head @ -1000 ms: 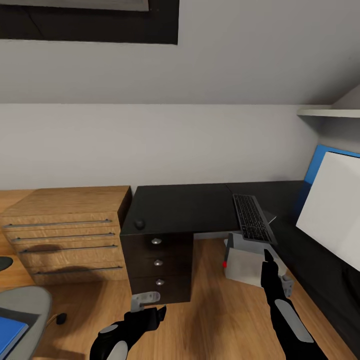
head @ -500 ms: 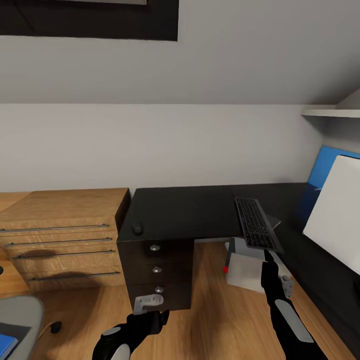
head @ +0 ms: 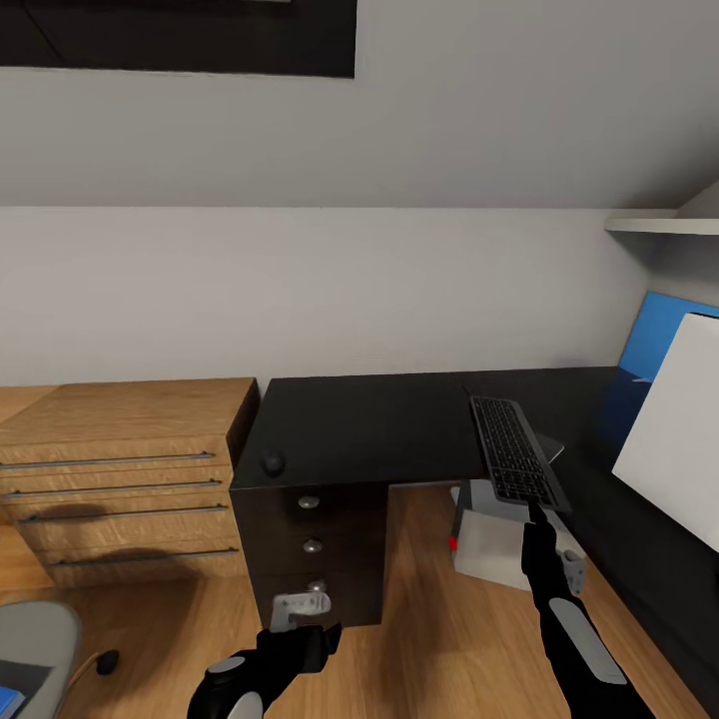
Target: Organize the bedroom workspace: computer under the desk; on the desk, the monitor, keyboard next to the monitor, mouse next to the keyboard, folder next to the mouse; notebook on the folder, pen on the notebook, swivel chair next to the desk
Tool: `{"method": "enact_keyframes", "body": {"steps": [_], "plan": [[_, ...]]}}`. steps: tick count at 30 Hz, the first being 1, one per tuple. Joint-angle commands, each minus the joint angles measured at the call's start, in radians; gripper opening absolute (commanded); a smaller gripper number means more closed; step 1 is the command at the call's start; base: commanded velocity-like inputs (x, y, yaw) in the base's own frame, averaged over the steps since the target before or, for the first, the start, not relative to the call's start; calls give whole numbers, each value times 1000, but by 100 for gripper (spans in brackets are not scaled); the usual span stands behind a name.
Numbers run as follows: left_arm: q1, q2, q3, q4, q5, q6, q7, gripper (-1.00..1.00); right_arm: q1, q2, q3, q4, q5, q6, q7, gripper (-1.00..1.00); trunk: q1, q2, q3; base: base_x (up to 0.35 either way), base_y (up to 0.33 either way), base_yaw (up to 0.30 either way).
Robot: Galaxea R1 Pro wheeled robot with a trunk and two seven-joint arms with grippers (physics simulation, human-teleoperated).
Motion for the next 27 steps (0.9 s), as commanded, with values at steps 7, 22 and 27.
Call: {"method": "enact_keyframes", "body": {"steps": [7,22,27], "plan": [[-1,23,-69,-4,13,27,7,100,-1,0,1,1,-11,-3,-3,100,0,-1,-1,2,0,0],[-1,31,-120,-9,15,57,6,100,0,-3,1,5,-11,-3,-10,100,0,-1,-1,104,0,0],[-1,31,-120,-9,15,57,6,100,0,-3,1,5,-10,-3,-10,100,0,-1,-1,44,0,0]]}}
